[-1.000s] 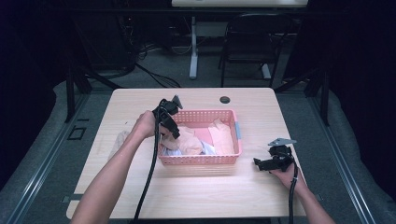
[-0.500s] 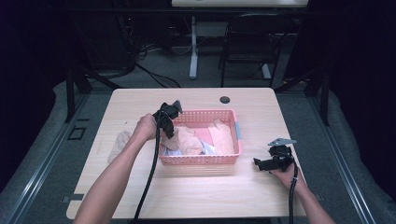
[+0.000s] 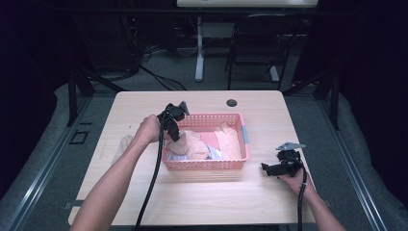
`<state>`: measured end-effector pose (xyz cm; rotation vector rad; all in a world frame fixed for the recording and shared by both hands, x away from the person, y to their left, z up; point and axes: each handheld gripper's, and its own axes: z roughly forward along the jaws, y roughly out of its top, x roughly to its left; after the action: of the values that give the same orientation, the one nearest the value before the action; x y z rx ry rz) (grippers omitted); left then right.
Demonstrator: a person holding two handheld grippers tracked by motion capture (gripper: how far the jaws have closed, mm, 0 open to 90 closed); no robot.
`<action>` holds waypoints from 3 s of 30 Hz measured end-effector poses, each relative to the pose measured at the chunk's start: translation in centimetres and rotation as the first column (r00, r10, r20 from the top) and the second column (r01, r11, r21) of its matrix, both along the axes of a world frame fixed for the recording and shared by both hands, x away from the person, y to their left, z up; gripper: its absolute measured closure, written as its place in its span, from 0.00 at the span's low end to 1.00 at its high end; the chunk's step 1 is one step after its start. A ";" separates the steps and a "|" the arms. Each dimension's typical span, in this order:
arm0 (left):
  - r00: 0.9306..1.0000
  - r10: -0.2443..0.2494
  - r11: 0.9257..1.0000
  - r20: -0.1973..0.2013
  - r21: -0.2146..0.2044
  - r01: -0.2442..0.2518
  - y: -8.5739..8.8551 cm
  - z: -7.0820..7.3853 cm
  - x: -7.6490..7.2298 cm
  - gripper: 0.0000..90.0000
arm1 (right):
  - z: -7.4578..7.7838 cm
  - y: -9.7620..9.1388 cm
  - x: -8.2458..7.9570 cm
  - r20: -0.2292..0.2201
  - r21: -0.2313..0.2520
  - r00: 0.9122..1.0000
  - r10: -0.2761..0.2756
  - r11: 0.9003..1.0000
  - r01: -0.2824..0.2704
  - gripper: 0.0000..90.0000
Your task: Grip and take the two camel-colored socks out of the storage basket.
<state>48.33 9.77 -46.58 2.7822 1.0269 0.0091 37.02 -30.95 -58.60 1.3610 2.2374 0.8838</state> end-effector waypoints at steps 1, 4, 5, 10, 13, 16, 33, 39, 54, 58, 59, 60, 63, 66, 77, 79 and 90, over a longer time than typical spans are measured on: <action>1.000 -0.004 1.000 0.003 0.000 0.004 0.0 0.1 0.0 0.95 | 0.0 0.0 0.0 0.001 0.000 1.000 0.000 1.000 0.000 0.00; 1.000 -0.011 1.000 0.005 -0.001 0.011 0.1 0.4 -0.1 0.95 | 0.0 0.0 0.0 0.002 0.000 1.000 -0.001 1.000 0.001 0.00; 1.000 -0.013 1.000 0.005 -0.001 0.013 0.1 0.6 -0.1 0.95 | 0.0 0.0 0.0 0.001 0.001 1.000 -0.001 1.000 0.001 0.00; 0.999 -0.029 1.000 0.022 -0.001 0.029 0.2 1.9 -0.3 0.95 | 0.0 0.0 0.0 0.001 -0.001 1.000 -0.001 1.000 0.001 0.00; 0.999 -0.035 0.999 0.040 -0.005 0.035 0.1 3.1 -0.4 0.95 | 0.0 0.0 0.0 0.001 0.000 1.000 -0.001 1.000 0.001 0.00; 0.997 -0.050 0.999 0.062 -0.014 0.051 -0.1 5.0 -0.5 0.95 | 0.0 0.0 0.0 -0.001 -0.006 1.000 0.000 1.000 0.000 0.00; 0.985 -0.070 0.997 0.156 0.025 0.067 0.9 11.6 -1.6 0.95 | 0.0 0.0 0.0 -0.001 -0.004 1.000 0.001 1.000 -0.001 0.00; 0.986 -0.015 1.000 0.168 0.013 0.013 4.1 12.6 -1.8 0.95 | 0.0 0.0 0.0 -0.001 -0.008 1.000 0.000 1.000 0.000 0.00; 0.969 0.172 0.985 0.179 -0.004 -0.174 13.9 13.7 -2.6 0.95 | 0.0 0.0 0.0 -0.001 -0.008 1.000 -0.001 1.000 0.001 0.00; 0.963 0.212 0.977 0.165 -0.002 -0.215 15.6 12.8 -2.7 0.95 | 0.0 0.0 0.0 -0.001 -0.005 1.000 -0.002 1.000 0.002 0.00; 0.963 0.215 0.976 0.163 0.001 -0.218 15.8 12.5 -2.7 0.95 | 0.0 0.0 0.0 -0.004 -0.005 1.000 -0.003 1.000 0.002 0.00; 0.962 0.222 0.974 0.159 -0.001 -0.225 16.1 12.2 -2.6 0.95 | 0.0 0.0 0.0 -0.004 -0.008 1.000 -0.003 1.000 0.003 0.00; 0.961 0.232 0.972 0.151 0.000 -0.235 16.5 11.1 -2.6 0.95 | 0.0 0.0 0.0 0.000 -0.009 1.000 -0.002 1.000 0.002 0.00; 0.960 0.241 0.970 0.142 0.009 -0.245 16.7 9.9 -2.4 0.95 | 0.0 0.0 0.0 -0.001 -0.008 1.000 -0.003 1.000 0.003 0.00; 0.953 0.300 0.954 0.054 0.006 -0.300 18.1 2.7 -1.6 0.95 | 0.0 0.0 0.0 0.001 -0.004 1.000 -0.005 1.000 0.005 0.00; 0.945 0.325 0.946 0.039 -0.013 -0.325 18.4 1.3 -1.6 0.95 | 0.0 0.0 0.0 0.001 -0.004 1.000 -0.005 1.000 0.005 0.00; 0.906 0.424 0.906 0.010 -0.013 -0.424 19.4 -2.7 -0.8 0.86 | 0.0 0.0 0.0 0.002 -0.004 1.000 -0.006 1.000 0.006 0.00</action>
<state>47.56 29.22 -49.27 2.4845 1.6009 0.0781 36.98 -30.91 -58.60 1.3638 2.2320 0.8783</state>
